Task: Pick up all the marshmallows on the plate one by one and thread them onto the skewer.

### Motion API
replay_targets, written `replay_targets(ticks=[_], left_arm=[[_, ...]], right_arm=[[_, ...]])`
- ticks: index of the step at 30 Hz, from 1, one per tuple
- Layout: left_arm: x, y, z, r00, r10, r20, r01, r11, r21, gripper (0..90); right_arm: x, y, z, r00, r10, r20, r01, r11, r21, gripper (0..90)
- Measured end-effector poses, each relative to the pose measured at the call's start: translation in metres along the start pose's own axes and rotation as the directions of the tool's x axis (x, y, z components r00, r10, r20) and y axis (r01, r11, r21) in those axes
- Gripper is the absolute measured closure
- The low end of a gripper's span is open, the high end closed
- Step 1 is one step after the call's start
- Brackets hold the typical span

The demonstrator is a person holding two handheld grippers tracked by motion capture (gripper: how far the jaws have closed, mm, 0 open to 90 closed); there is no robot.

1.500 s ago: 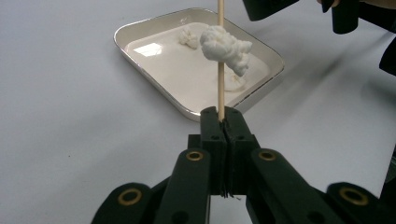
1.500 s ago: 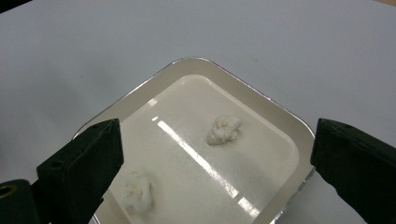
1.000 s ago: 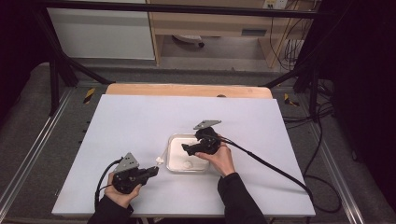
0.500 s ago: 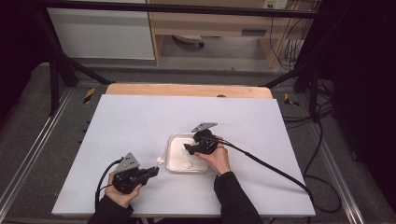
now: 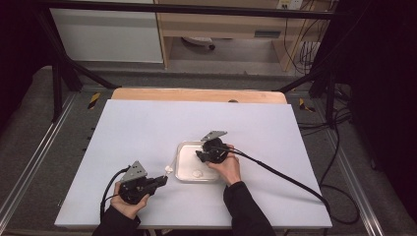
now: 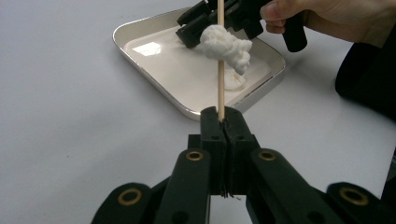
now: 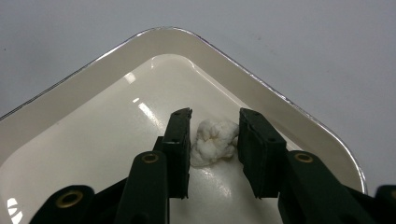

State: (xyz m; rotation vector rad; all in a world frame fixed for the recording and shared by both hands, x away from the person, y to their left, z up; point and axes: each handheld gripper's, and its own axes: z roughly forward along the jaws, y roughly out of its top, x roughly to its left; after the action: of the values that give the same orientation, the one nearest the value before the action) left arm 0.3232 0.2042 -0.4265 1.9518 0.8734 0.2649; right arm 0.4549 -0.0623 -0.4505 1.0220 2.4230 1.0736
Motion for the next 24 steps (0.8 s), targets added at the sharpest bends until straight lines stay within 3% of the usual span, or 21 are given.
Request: replay_targets(ticks=[11,24], left_arm=[[0.000,0.000,0.000,1.0000,0.002,0.000,-0.002,1.0000,0.002,88.3],[-0.002,0.000,0.001,1.0000,0.010,0.002,-0.010,0.9999,0.002,88.3]], right_arm=[[0.001,0.003,-0.005,0.9992,0.034,-0.022,-0.034,0.999,-0.018,73.2],[0.005,0.017,-0.047,0.9946,0.036,-0.097,-0.047,0.992,-0.116,74.9]])
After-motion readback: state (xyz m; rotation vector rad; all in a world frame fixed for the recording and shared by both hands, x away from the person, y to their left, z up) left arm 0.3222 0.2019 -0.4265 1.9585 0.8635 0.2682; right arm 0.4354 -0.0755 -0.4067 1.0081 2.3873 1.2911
